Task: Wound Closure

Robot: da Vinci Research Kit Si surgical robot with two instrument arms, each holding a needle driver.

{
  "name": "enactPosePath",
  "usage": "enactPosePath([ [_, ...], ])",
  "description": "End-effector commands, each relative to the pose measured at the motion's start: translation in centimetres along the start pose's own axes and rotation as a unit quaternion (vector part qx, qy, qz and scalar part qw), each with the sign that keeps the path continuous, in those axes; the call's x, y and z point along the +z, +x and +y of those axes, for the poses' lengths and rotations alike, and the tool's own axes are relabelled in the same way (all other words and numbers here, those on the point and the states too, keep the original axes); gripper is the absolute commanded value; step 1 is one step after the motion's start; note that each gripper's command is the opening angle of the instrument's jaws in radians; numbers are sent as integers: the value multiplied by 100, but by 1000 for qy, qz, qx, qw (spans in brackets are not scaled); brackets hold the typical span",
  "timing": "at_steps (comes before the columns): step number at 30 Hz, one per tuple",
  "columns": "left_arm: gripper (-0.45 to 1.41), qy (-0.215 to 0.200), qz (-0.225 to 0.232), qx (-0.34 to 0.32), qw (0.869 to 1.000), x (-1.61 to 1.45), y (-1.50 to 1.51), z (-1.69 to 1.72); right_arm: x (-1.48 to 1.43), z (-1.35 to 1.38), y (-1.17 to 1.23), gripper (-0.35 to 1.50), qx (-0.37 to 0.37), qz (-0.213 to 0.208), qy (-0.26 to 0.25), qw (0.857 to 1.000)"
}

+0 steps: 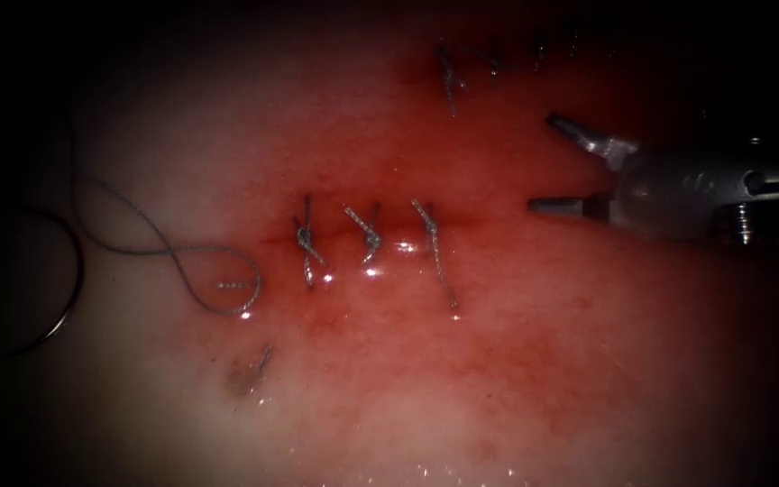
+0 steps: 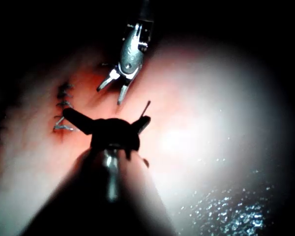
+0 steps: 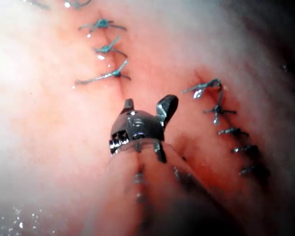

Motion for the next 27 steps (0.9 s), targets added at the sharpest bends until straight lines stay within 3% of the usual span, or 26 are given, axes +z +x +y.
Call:
enactPosePath([
  [1,123,5,1,3,1000,19,0,7,8,-5,2,138,0,2,0,1000],
  [3,123,12,3,8,1000,48,3,21,8,-5,2,138,0,2,2,1000],
  [4,121,11,4,22,1000,85,5,39,8,-5,2,138,0,2,2,1000],
  [6,120,9,6,25,1000,101,6,46,8,-5,2,138,0,2,2,1000],
  [7,115,-11,13,32,999,142,6,64,7,-5,2,138,-1,2,2,1000],
  [8,115,-11,13,32,999,142,6,64,7,-5,2,138,-1,2,2,1000],
  [10,115,-23,18,38,999,179,4,78,7,-4,1,138,-1,2,2,1000],
  [12,115,-39,25,31,998,220,-1,94,6,-4,0,138,-1,3,3,1000],
  [13,115,-50,38,20,998,258,-10,107,5,-4,-2,136,-2,5,4,1000],
  [15,111,-60,49,3,997,288,-20,116,4,-4,-3,136,-3,5,5,1000],
  [16,111,-60,49,3,997,288,-20,116,4,-4,-3,136,-3,5,5,1000],
  [17,109,-68,53,0,996,320,-32,123,3,-3,-4,136,-3,6,5,1000],
  [18,109,-68,53,0,996,320,-32,123,3,-3,-4,136,-3,6,5,1000],
  [19,109,-78,57,-7,995,343,-43,127,3,-3,-4,136,-3,5,6,1000],
  [23,108,-86,57,-22,994,378,-71,129,3,-4,-4,136,-4,4,8,1000],
  [27,106,-84,35,-28,995,392,-94,121,4,-4,-4,136,-4,3,9,1000],
])
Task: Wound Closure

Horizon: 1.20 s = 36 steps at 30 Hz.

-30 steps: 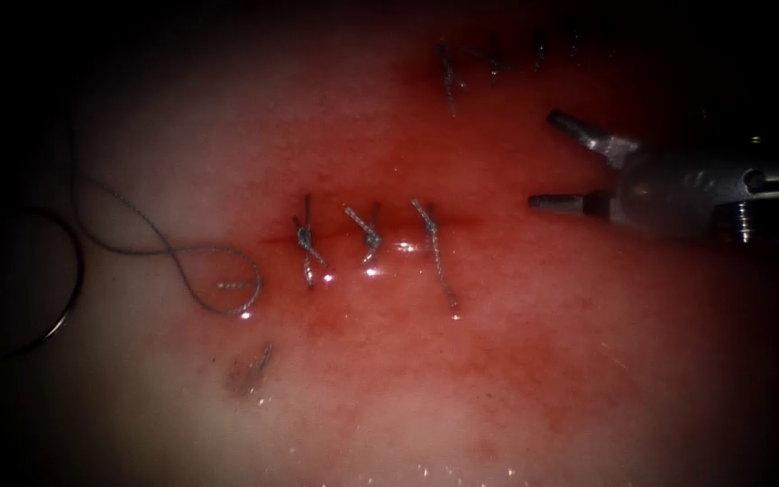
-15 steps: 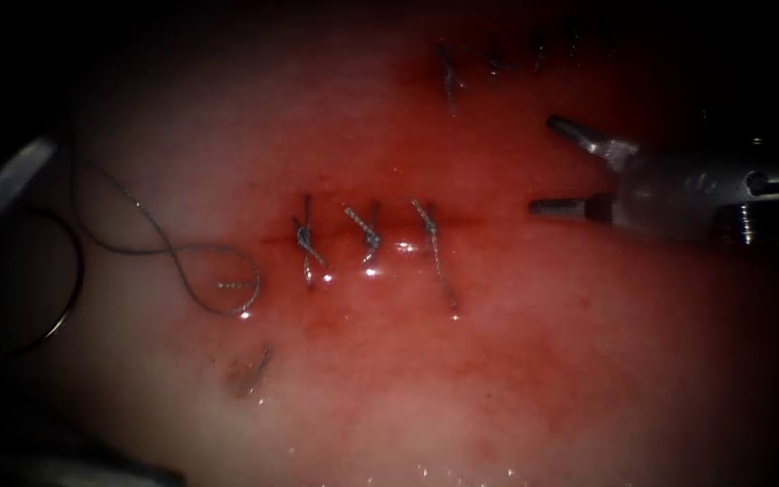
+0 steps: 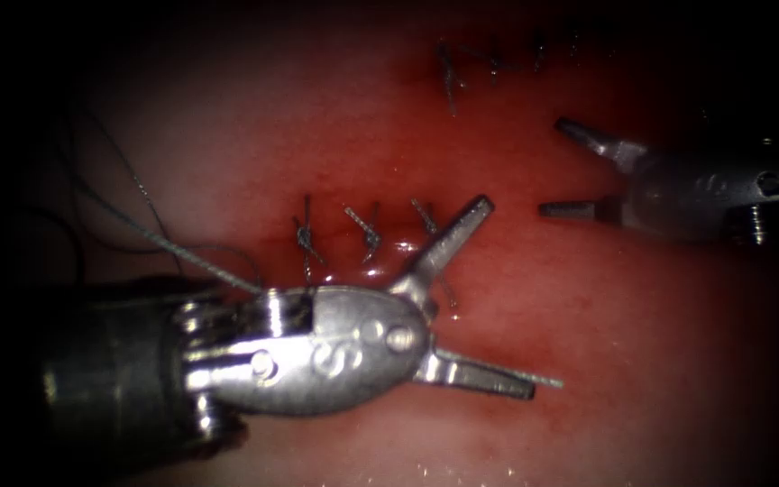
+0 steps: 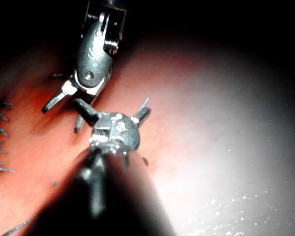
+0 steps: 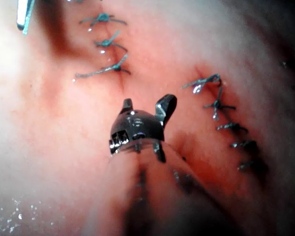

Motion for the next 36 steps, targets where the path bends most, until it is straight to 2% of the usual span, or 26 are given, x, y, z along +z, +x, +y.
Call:
enactPosePath([
  [1,104,3,-8,-6,1000,9,-9,-4,9,-6,2,136,0,0,2,1000],
  [4,99,9,-28,-12,999,17,-44,-17,7,-5,0,133,-1,-1,6,1000],
  [5,99,9,-28,-12,999,17,-44,-17,7,-5,0,133,-1,-1,6,1000],
  [10,99,-15,-74,-4,997,34,-88,-14,6,-4,-1,130,-5,-1,7,1000],
  [13,101,-23,-90,2,996,41,-105,-10,6,-5,-1,130,-5,-2,9,1000],
  [17,103,-38,-102,-1,994,31,-113,-2,5,-6,-1,130,-3,-4,13,1000],
  [22,115,-80,-134,7,988,23,-133,38,4,-8,0,130,-3,-5,14,1000],
  [24,125,-84,-144,23,986,24,-154,61,5,-8,1,130,-3,-5,14,1000],
  [27,130,-90,-141,32,985,22,-170,72,5,-9,1,130,-3,-6,15,1000],
  [30,135,-120,-161,39,979,7,-199,80,6,-12,2,130,-4,-9,19,1000],
  [31,135,-120,-161,39,979,7,-199,80,6,-12,2,130,-4,-9,19,1000],
  [36,140,-180,-220,42,958,-39,-233,86,6,-13,2,130,-5,-11,24,1000],
])
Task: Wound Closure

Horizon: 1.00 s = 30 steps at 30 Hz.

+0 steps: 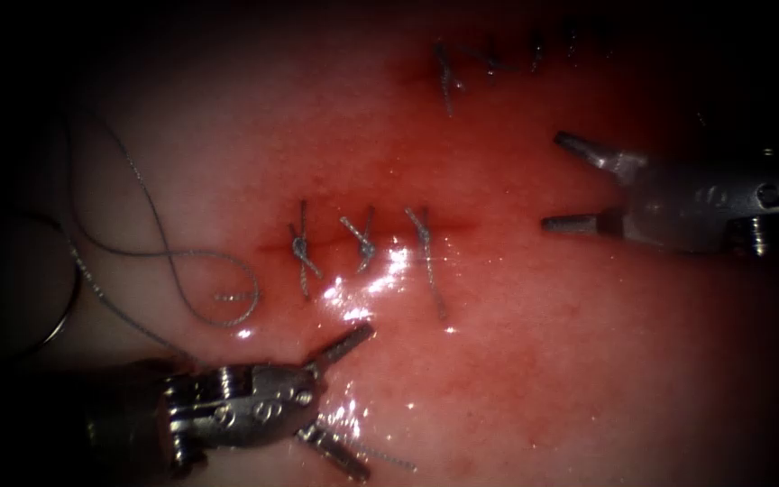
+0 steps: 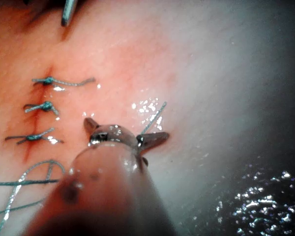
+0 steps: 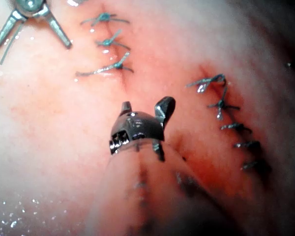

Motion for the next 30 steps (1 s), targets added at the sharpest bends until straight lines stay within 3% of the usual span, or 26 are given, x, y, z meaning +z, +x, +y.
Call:
enactPosePath([
  [1,140,-10,-8,1,1000,0,-5,6,9,-5,3,130,-1,1,2,1000],
  [4,138,-43,2,1,999,-32,-13,24,9,-6,3,130,-2,-1,5,1000],
  [7,133,-69,38,2,997,-71,-1,40,10,-8,3,130,-2,-2,7,1000],
  [8,128,-73,68,-4,995,-99,21,42,11,-9,4,130,-3,-5,9,1000],
  [10,125,-69,85,-9,994,-110,34,39,11,-10,4,130,-3,-6,10,1000],
  [11,120,-55,137,-19,989,-130,68,30,11,-11,5,130,-1,-7,11,1000],
  [13,120,-49,158,-18,986,-135,83,25,12,-11,5,130,0,-6,12,1000],
  [14,120,-33,199,-20,979,-143,119,12,12,-10,5,130,-1,-5,12,1000],
  [18,118,7,252,-31,967,-138,173,-11,11,-11,5,130,-1,-5,14,1000],
  [22,118,38,282,-54,957,-124,203,-29,10,-11,4,130,-2,-6,16,1000],
  [26,116,67,273,-66,957,-114,210,-45,9,-11,3,130,-2,-5,16,1000],
  [30,103,134,224,-66,963,-83,197,-79,8,-10,2,128,-3,-5,17,1000],
])
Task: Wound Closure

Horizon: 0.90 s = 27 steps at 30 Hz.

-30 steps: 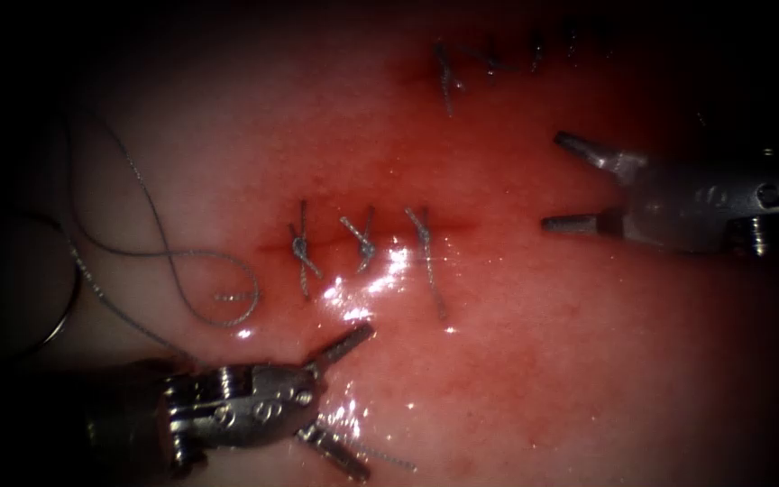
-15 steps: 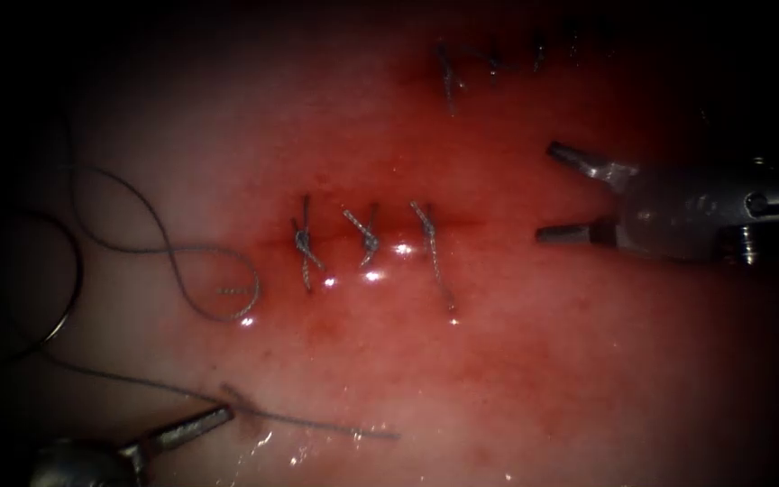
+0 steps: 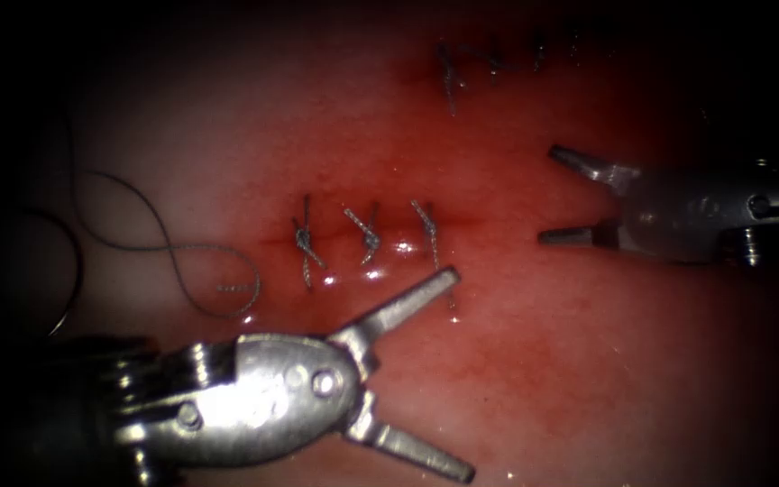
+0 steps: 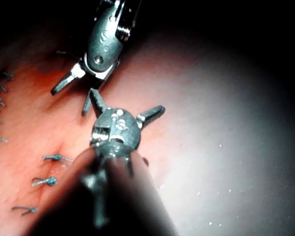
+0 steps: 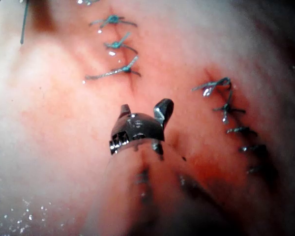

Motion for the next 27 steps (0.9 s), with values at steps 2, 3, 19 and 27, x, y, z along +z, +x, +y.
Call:
enactPosePath([
  [2,103,12,-11,13,1000,14,-10,-5,8,-4,2,128,0,1,0,1000],
  [3,103,28,-37,43,998,30,-31,-13,8,-4,2,128,-1,1,0,1000],
  [19,86,37,-160,103,981,76,-135,-30,11,-6,3,118,5,1,-1,1000],
  [27,61,23,-156,144,977,85,-126,-28,12,-7,3,116,5,1,-2,1000],
])
